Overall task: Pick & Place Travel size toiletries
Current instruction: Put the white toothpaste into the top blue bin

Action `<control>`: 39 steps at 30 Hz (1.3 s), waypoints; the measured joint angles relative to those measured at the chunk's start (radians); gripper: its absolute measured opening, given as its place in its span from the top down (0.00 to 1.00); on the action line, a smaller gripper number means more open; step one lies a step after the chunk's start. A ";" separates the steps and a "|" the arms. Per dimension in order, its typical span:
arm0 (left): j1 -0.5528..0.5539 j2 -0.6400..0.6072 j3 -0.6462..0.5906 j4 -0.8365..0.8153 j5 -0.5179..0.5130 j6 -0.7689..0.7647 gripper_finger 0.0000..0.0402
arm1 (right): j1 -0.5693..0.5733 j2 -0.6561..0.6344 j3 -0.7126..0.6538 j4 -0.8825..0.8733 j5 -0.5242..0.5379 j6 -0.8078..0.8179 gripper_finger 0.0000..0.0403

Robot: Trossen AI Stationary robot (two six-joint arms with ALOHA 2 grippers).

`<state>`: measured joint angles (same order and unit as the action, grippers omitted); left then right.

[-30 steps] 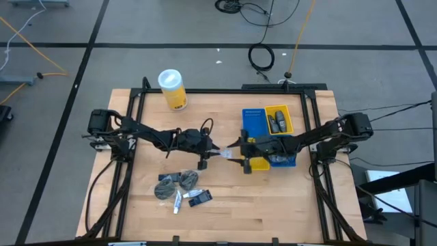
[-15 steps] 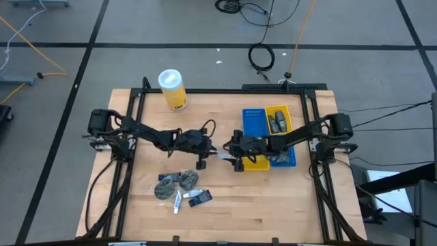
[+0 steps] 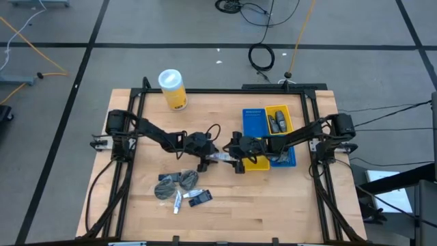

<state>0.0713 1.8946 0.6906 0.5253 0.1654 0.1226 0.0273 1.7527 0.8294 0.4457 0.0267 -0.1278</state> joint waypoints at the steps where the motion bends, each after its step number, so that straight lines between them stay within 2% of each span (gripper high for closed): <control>1: 0.001 0.000 0.000 0.000 0.000 0.000 0.40 | 0.000 0.000 0.000 -0.011 -0.005 0.012 0.33; 4: 0.005 -0.014 0.000 -0.018 0.001 0.003 0.54 | 0.001 0.001 0.000 -0.025 -0.006 0.038 0.34; 10: 0.006 -0.064 -0.004 -0.073 -0.040 0.009 0.89 | 0.001 0.001 0.000 -0.029 -0.004 0.053 0.35; 15: 0.005 -0.116 -0.003 -0.050 -0.052 -0.008 0.90 | 0.001 0.001 0.000 -0.015 -0.002 0.056 0.35; 17: 0.004 -0.125 -0.004 -0.042 -0.051 -0.038 0.85 | 0.001 0.001 0.000 -0.009 0.005 0.055 0.35; 20: -0.005 -0.129 -0.004 -0.020 -0.054 -0.053 0.77 | 0.001 0.001 -0.001 -0.009 0.097 0.056 0.36; 22: -0.017 -0.129 -0.004 -0.006 -0.053 -0.050 0.75 | 0.001 0.001 -0.001 -0.008 0.136 0.055 0.36; 27: -0.033 -0.129 -0.003 0.012 -0.081 -0.050 0.79 | -0.001 0.001 -0.001 -0.008 0.099 0.055 0.41; 30: -0.033 -0.129 -0.003 0.027 -0.089 -0.050 0.82 | -0.001 0.001 -0.001 -0.019 0.091 0.055 0.49; 33: -0.033 -0.129 -0.003 0.024 -0.089 -0.050 0.85 | -0.002 0.001 -0.001 -0.011 0.027 0.056 0.56; 39: -0.034 -0.129 -0.003 0.066 -0.097 -0.052 0.88 | -0.002 0.001 -0.001 -0.009 0.028 0.056 0.65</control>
<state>0.0376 1.7653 0.6876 0.5910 0.0684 0.0704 0.0254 1.7535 0.8284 0.4371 0.0548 -0.0719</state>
